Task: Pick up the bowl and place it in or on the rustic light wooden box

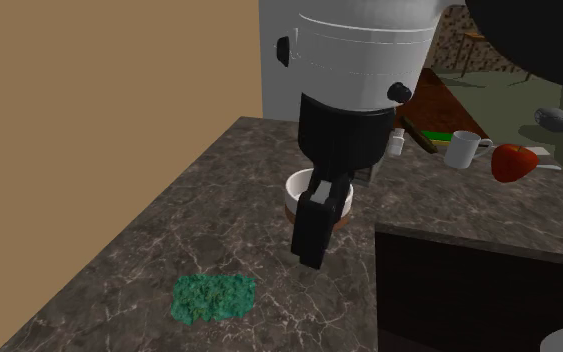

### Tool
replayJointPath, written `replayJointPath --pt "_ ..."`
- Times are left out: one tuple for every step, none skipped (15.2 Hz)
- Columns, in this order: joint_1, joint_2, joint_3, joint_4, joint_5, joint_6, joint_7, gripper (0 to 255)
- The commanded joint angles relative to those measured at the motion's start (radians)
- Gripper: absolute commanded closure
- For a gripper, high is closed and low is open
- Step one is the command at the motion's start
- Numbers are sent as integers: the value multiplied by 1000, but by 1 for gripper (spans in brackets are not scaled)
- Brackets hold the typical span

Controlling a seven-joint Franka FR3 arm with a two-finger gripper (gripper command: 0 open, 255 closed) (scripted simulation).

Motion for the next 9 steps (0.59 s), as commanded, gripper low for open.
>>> replayJointPath --pt "0 0 0 0 0 0 0 0" --pt "-5 8 -21 -11 -10 20 -21 0" --pt "-10 17 -42 -21 -21 40 -42 0" --pt "-15 27 -63 -29 -30 61 -63 0" --pt "-20 39 -85 -37 -40 81 -84 0" --pt "-24 52 -106 -43 -49 102 -105 0" --pt "-29 66 -128 -47 -57 123 -125 0" --pt "-32 82 -150 -51 -65 144 -146 0" --pt "-36 99 -171 -53 -72 165 -167 0"
